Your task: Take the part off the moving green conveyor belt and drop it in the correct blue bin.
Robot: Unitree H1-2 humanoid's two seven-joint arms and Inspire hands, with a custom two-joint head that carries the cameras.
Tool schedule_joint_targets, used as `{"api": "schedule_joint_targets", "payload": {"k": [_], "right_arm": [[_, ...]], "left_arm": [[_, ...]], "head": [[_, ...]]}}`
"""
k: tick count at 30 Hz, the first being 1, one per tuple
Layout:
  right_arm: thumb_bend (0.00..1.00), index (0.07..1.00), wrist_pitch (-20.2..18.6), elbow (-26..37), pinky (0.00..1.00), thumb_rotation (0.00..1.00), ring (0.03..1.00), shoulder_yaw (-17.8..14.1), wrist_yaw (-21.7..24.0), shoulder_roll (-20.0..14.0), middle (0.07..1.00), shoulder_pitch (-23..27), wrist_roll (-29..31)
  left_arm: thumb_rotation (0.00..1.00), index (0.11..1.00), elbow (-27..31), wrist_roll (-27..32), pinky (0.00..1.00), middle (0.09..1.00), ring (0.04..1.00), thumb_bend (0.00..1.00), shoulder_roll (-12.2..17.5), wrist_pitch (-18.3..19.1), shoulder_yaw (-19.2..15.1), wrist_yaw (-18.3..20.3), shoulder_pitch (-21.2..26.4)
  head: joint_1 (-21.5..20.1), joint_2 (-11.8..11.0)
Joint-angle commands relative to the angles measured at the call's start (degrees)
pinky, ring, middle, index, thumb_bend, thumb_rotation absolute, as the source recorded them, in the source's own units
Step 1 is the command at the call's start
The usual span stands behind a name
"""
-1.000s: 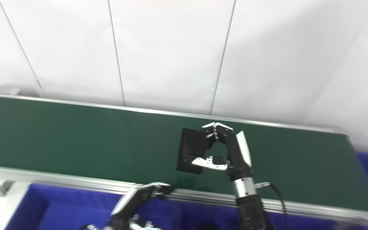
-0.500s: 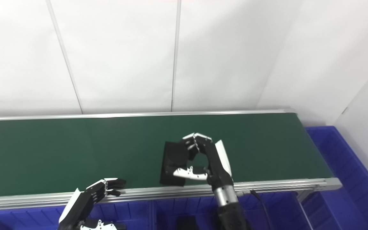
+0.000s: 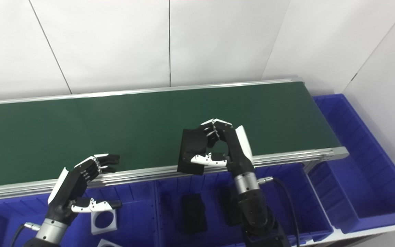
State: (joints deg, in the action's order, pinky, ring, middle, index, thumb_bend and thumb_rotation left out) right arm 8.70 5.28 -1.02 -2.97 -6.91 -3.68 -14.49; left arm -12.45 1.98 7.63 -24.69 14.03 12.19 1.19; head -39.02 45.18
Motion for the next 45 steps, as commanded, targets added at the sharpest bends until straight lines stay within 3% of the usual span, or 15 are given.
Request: {"api": "schedule_joint_targets", "payload": {"k": [1,14,23,41,45], "right_arm": [[0.53,0.493,-1.26,3.16,0.33,0.00,0.386,-0.97,0.05,-0.55,0.450,-0.48,0.91],[0.53,0.498,0.81,4.39,0.31,0.00,0.359,-3.88,-0.54,-2.54,0.439,-7.21,2.43],[0.53,0.496,3.58,3.91,0.33,0.00,0.373,-6.18,-0.57,-3.42,0.443,-11.87,4.54],[0.53,0.499,6.10,1.15,0.30,0.00,0.347,-6.98,-0.01,-5.32,0.436,-16.59,6.35],[0.53,0.494,7.52,-1.25,0.31,0.00,0.359,-7.59,-0.44,-5.16,0.450,-16.72,6.94]], "left_arm": [[0.08,0.691,2.47,0.34,0.66,0.760,0.743,0.80,-0.27,-1.77,-1.01,0.38,1.44],[0.07,0.686,4.53,2.56,0.68,0.749,0.734,0.80,-1.10,0.51,-3.12,1.55,1.31],[0.08,0.688,4.37,2.29,0.69,0.746,0.729,0.80,-1.35,0.32,-3.60,1.83,1.31],[0.07,0.683,6.34,1.99,0.67,0.748,0.735,0.81,-1.81,0.80,-3.69,1.55,0.10],[0.07,0.681,5.48,1.71,0.67,0.748,0.735,0.81,-1.89,-0.23,-3.77,1.63,0.01]], "head": [[-0.63,0.45],[-0.86,2.26],[0.38,2.16],[3.32,2.03],[3.72,0.87]]}}
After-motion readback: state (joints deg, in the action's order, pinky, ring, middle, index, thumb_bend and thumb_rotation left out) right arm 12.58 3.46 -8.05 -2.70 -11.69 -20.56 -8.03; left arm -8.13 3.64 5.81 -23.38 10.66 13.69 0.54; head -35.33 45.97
